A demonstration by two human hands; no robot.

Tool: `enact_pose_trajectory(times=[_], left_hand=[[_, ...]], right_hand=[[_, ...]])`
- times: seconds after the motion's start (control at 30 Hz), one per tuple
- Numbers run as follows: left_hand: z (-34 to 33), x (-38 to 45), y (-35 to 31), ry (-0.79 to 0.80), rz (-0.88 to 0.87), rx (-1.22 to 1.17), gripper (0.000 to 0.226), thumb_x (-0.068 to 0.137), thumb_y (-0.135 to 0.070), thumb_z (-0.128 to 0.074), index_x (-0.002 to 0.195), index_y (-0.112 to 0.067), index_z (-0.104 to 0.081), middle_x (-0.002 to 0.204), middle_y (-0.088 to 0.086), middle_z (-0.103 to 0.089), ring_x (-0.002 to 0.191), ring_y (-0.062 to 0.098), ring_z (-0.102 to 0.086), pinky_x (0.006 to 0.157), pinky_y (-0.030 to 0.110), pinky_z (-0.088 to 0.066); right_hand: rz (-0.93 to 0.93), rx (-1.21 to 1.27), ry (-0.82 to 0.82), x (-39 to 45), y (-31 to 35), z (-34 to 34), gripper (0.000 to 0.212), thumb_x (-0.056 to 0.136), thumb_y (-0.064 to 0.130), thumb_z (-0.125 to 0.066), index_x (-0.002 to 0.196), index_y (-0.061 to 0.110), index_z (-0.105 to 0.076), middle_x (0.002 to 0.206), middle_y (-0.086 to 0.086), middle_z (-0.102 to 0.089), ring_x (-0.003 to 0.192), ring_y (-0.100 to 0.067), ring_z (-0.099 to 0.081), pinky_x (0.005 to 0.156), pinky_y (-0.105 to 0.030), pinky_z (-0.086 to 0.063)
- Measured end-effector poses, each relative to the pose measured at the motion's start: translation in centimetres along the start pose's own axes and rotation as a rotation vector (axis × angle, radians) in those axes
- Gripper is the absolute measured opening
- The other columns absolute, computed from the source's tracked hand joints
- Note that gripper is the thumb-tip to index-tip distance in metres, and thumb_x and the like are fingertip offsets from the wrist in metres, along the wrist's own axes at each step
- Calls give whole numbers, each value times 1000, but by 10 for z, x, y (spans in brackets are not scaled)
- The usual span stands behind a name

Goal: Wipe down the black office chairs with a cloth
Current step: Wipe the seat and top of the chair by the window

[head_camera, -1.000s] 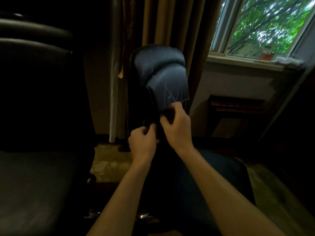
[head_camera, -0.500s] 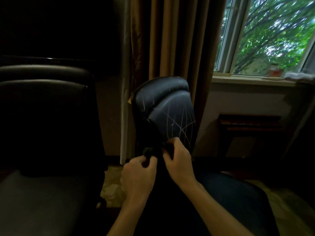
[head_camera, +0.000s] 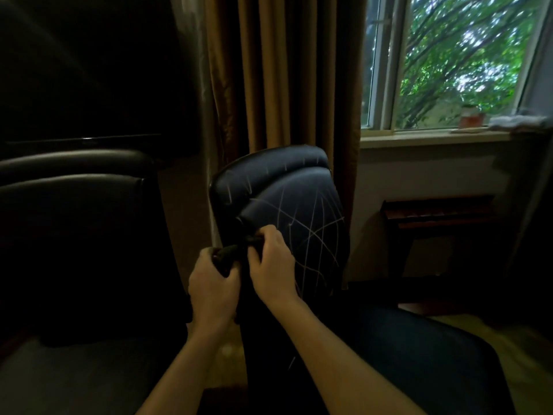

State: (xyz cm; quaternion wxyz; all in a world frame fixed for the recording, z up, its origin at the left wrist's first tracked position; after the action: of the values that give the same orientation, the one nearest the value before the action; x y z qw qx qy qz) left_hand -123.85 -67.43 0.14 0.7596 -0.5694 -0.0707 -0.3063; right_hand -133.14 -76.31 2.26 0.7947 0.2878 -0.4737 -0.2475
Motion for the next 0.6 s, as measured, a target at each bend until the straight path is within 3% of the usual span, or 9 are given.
enact_pose_trajectory(times=[0.17,0.33,0.6], left_hand=[[-15,29,3,51,-21,-31,31,88,-17,-69,115,-15,-54,88,-10,-55,77,5,-53,58,8,-37],[-21,66,-3,84,-131,-172,30,91,-9,-64,115,-23,-52,94,-21,-57,82,-18,-57,67,2,-45],[-36,129,-25,-46,-145,-317,16,92,-14,-63,90,-25,-51,85,-1,-60,72,6,-63,56,14,-51]], right_hand=[[-12,24,-7,20,-19,-5,9,95,18,-55,102,18,-50,99,5,-53,82,-5,-55,73,-22,-51],[50,43,23,60,-25,-9,9,95,19,-58,101,20,-51,96,8,-54,82,-2,-56,73,-20,-52],[213,176,0,135,-12,-10,13,93,16,-61,103,17,-54,97,7,-60,87,-3,-61,78,-20,-53]])
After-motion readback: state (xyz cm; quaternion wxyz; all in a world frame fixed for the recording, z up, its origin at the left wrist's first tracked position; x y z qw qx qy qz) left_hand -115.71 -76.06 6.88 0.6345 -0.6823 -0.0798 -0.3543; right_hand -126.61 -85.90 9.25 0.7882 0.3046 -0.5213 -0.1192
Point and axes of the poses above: each hand's wrist, its own x-axis towards the middle knuckle, its own z-axis out of the back of the hand, y = z × x, the point moved 6 cm from there along x, towards the middle knuckle
